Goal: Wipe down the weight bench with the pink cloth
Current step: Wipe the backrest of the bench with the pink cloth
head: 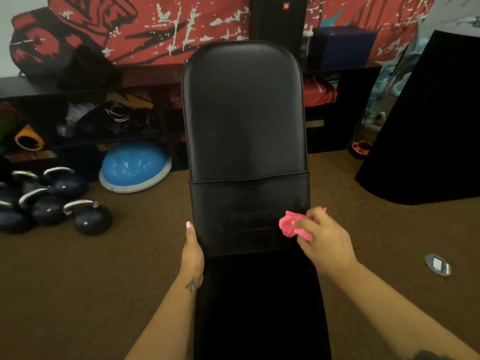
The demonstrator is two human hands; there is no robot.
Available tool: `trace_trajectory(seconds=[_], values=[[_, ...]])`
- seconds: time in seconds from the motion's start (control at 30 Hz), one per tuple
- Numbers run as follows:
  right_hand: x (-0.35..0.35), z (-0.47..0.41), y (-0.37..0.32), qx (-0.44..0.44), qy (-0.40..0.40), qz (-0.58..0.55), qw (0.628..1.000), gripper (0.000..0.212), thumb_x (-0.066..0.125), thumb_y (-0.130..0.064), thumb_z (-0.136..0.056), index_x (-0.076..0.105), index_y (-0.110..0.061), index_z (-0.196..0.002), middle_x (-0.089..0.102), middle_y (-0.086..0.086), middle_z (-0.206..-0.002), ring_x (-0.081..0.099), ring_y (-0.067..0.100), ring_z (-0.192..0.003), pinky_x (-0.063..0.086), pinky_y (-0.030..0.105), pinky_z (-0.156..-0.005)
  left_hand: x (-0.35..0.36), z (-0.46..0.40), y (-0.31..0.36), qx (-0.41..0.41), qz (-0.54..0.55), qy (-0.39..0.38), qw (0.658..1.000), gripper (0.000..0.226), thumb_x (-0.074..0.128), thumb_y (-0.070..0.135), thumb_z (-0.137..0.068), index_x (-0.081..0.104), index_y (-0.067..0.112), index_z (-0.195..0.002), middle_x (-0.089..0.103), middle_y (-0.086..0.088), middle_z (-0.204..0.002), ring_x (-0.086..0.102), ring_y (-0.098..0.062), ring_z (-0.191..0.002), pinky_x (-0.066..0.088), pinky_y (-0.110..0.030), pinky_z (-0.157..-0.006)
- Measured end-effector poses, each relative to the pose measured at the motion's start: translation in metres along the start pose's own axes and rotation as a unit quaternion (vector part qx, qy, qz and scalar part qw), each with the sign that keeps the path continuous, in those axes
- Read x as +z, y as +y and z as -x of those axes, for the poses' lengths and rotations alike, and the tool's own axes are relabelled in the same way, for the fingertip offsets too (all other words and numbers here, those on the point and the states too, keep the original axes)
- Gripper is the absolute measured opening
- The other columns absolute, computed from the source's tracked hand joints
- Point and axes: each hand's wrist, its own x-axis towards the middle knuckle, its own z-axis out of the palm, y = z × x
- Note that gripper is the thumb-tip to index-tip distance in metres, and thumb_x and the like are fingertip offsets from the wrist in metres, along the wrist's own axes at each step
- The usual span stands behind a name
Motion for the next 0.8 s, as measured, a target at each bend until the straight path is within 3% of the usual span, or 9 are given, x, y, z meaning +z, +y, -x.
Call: trace_trajectory(seconds=[0.1, 0.23, 0.33, 0.57, 0.7, 0.8], values=[[0.005, -0.013, -0.02, 0.025, 0.052, -0.021, 0.998, 0.016, 0.074, -0.012, -0.067, 0.067, -0.017, -0.081, 0.055, 0.004, -0.087, 0.058, 0.024, -0.063, 0.05, 0.033, -0.044, 0.0, 0.001, 0.0, 0.002, -0.001, -0.004, 1.0, 0.075, 0.024, 0.066, -0.092, 0.04, 0.011, -0.141, 0.048, -0.014, -0.141, 0.045, -0.031, -0.129, 0.029, -0.044, -0.112], [0.026, 0.012, -0.035, -0.058, -0.005, -0.031, 0.998, 0.018, 0.068, -0.019, -0.07, 0.068, -0.021, -0.088, 0.056, 0.001, -0.089, 0.06, 0.019, -0.07, 0.05, 0.031, -0.038, 0.0, 0.002, 0.001, 0.001, -0.002, -0.002, 1.0, 0.075, 0.024, 0.066, -0.092, 0.04, 0.012, -0.142, 0.048, -0.012, -0.141, 0.045, -0.03, -0.129, 0.029, -0.043, -0.112], [0.023, 0.025, -0.019, -0.039, -0.038, -0.031, 0.998, 0.023, 0.075, -0.015, -0.065, 0.067, -0.023, -0.085, 0.054, -0.001, -0.088, 0.059, 0.018, -0.066, 0.05, 0.031, -0.039, 0.0, 0.003, 0.002, -0.002, 0.003, -0.009, 1.0, 0.075, 0.024, 0.067, -0.091, 0.041, 0.014, -0.141, 0.049, -0.011, -0.141, 0.046, -0.029, -0.128, 0.029, -0.043, -0.112], [0.014, -0.004, -0.023, 0.052, 0.075, -0.052, 0.994, 0.021, 0.075, -0.007, -0.065, 0.068, -0.016, -0.082, 0.055, 0.005, -0.088, 0.057, 0.028, -0.063, 0.051, 0.036, -0.049, 0.002, 0.007, 0.003, 0.005, -0.005, -0.001, 1.0, 0.073, 0.023, 0.063, -0.094, 0.04, 0.01, -0.141, 0.047, -0.012, -0.142, 0.043, -0.029, -0.13, 0.029, -0.04, -0.109], [0.028, 0.011, -0.041, -0.018, 0.007, -0.045, 0.999, 0.021, 0.074, -0.011, -0.065, 0.067, -0.019, -0.083, 0.055, 0.001, -0.087, 0.058, 0.018, -0.065, 0.045, 0.024, -0.043, 0.002, 0.007, 0.004, 0.002, -0.011, 0.003, 1.0, 0.073, 0.022, 0.063, -0.094, 0.038, 0.011, -0.142, 0.047, -0.012, -0.141, 0.043, -0.029, -0.13, 0.029, -0.041, -0.109], [0.023, 0.024, -0.023, -0.041, -0.041, -0.041, 0.997, 0.022, 0.073, -0.013, -0.066, 0.065, -0.021, -0.085, 0.053, 0.0, -0.089, 0.058, 0.02, -0.065, 0.047, 0.028, -0.04, 0.002, 0.004, 0.001, 0.007, -0.007, 0.011, 1.0, 0.074, 0.022, 0.067, -0.092, 0.039, 0.014, -0.142, 0.049, -0.011, -0.14, 0.045, -0.028, -0.128, 0.03, -0.041, -0.108]])
